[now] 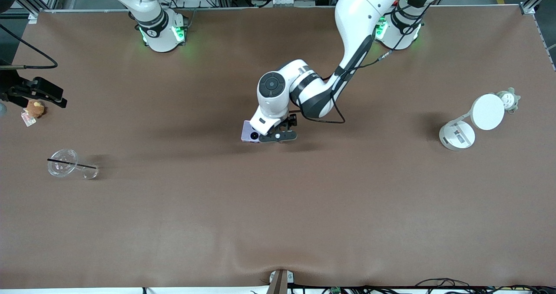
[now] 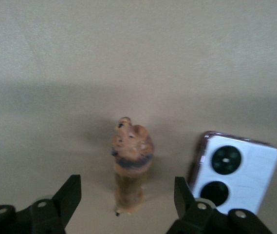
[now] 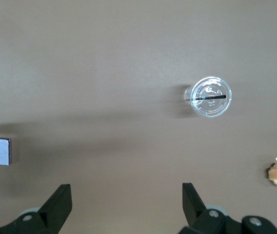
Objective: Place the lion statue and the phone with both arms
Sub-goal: 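Lower the left gripper over the lion statue and close it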
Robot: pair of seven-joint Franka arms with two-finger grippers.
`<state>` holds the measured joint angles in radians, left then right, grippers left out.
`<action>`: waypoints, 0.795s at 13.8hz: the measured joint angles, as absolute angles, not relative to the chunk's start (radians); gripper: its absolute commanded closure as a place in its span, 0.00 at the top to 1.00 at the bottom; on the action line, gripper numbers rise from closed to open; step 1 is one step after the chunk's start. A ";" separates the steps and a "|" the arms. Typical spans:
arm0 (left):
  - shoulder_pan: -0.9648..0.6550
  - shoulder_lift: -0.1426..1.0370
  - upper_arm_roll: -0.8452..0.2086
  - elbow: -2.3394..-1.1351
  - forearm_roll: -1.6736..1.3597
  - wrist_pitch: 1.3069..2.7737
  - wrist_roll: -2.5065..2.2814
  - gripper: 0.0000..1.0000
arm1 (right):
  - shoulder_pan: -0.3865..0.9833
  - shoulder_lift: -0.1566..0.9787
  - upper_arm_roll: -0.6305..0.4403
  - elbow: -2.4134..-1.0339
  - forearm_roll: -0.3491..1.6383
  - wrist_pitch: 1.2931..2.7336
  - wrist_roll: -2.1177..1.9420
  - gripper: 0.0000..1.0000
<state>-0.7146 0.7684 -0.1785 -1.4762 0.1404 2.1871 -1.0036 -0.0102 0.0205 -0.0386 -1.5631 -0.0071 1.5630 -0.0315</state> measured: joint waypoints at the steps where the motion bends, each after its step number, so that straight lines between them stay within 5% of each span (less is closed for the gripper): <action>1: -0.715 0.769 -0.178 -1.494 0.154 2.197 -1.004 0.61 | -0.010 0.024 -0.039 -1.563 -0.007 1.563 -0.031 1.00; 3: -0.715 0.769 -0.178 -1.520 0.164 2.218 -1.004 0.54 | -0.011 0.031 -0.040 -1.563 -0.007 1.566 -0.031 1.00; 6: -0.723 0.768 -0.182 -1.522 0.165 2.231 -1.004 0.03 | -0.014 0.035 -0.042 -1.563 -0.007 1.567 -0.031 1.00; 11: -0.716 0.754 -0.176 -1.520 0.167 2.223 -0.981 0.00 | -0.015 0.037 -0.046 -1.563 -0.005 1.567 -0.031 1.00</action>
